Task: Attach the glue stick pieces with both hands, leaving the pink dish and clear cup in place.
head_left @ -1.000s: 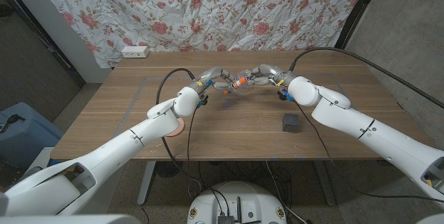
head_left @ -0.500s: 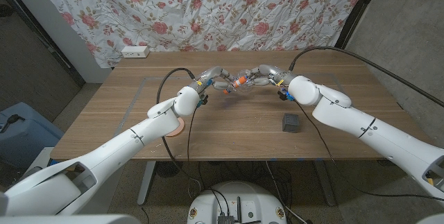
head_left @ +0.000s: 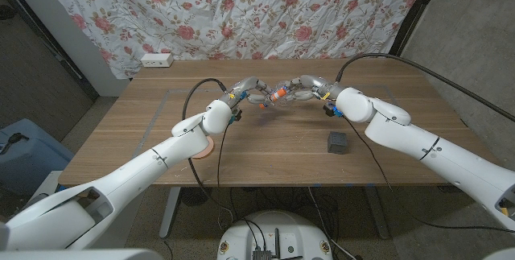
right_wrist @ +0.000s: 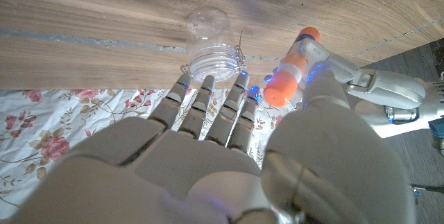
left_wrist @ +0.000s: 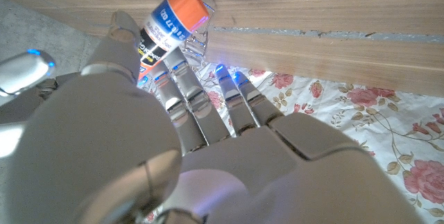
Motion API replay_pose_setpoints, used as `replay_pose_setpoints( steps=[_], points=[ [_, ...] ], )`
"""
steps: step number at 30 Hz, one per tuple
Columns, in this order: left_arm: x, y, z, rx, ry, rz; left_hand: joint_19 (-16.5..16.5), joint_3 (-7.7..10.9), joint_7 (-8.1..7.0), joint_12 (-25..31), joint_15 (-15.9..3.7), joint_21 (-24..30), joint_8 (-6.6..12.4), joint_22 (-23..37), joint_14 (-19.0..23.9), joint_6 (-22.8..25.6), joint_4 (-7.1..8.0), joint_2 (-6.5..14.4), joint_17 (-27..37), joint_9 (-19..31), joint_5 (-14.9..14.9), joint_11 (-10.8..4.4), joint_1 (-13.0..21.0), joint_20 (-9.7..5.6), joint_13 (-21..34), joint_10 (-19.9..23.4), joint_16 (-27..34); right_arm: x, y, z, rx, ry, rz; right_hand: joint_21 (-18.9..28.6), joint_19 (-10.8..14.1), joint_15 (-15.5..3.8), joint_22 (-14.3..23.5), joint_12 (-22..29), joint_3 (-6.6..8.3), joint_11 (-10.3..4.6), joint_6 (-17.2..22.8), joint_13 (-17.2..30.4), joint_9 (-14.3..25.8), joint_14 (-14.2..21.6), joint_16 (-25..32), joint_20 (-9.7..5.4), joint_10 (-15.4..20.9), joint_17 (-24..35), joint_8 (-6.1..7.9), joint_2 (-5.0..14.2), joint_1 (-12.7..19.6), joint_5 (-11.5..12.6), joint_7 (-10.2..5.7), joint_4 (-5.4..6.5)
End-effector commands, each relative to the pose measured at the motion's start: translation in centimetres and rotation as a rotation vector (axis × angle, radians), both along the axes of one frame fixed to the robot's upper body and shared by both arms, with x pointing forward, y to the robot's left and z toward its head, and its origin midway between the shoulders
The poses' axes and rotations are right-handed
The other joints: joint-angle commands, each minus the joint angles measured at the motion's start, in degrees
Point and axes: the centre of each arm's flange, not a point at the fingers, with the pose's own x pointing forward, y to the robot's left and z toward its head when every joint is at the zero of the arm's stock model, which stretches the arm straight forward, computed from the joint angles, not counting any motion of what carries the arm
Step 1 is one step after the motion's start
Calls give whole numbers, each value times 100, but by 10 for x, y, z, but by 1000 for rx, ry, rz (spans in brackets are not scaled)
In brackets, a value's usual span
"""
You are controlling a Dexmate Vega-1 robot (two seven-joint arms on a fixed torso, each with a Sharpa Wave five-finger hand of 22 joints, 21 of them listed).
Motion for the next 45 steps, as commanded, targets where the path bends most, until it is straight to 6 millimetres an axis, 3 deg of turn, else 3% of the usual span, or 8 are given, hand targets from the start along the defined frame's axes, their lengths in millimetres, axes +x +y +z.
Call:
replay_pose_setpoints(
  steps=[1,5,13,27,29,35,45],
  points=[
    [-3,-1,-1,-2,-5,-3,-28,310,245,47,-831,28,56,11,-10,282,269,626,13,33,26,-38,-502,-39,97,6,32,-6,-4,-2,-6,1,15,-29,-93,-97,30,-19,-70,71,-172,-1,16,-138,-62,32,-217,15,-44,-46,-134,97,4,28],
    [-5,0,-2,-8,-8,-1,-26,310,253,47,-832,29,55,11,-11,279,269,627,14,33,26,-37,-502,-39,97,6,32,-8,-6,-2,3,-4,33,-24,-153,-64,30,-17,-133,87,-371,-19,18,-228,-114,42,-401,14,-80,-86,-273,156,42,68],
    [-7,-1,-2,-25,-13,-4,-27,310,243,48,-831,29,54,11,-11,275,269,629,15,34,25,-38,-502,-35,97,5,34,-10,-11,-4,56,-15,48,-24,-330,140,32,-40,-269,285,-923,-69,-4,-475,-247,72,-971,20,-158,-38,-724,203,167,235],
    [-10,-8,-4,-46,-25,-10,-25,308,244,47,-826,30,60,11,-15,288,269,626,16,34,24,-37,-506,-40,97,-1,34,-19,-21,-18,189,-26,60,-29,-553,368,36,-33,-418,472,-1287,-129,-44,-755,-387,113,-1548,46,-153,111,-1341,115,300,493],
    [-10,-9,-6,-53,-26,-12,-26,308,241,47,-826,30,59,11,-15,285,270,626,16,34,24,-37,-509,-39,97,-1,34,-18,-23,-22,224,-19,76,-20,-584,368,33,20,-434,468,-1284,-151,-58,-739,-386,-97,-1532,57,-124,246,-1548,84,305,600],
    [-10,-13,-7,-59,-29,-16,-27,311,241,48,-829,30,62,11,-16,290,270,629,16,34,24,-38,-509,-37,97,-1,34,-23,-24,-31,283,-37,88,-26,-628,378,25,18,-456,503,-1400,-183,-80,-752,-406,-342,-1580,52,-150,308,-1690,60,384,648],
    [-10,-15,-7,-63,-35,-13,-28,311,244,48,-828,29,62,11,-16,290,271,630,16,34,24,-37,-513,-34,97,-2,35,-32,-27,-44,344,-97,110,-1,-579,256,20,56,-467,480,-1307,-214,-96,-735,-412,-450,-1504,52,-98,425,-1859,51,474,720]
  ],
)
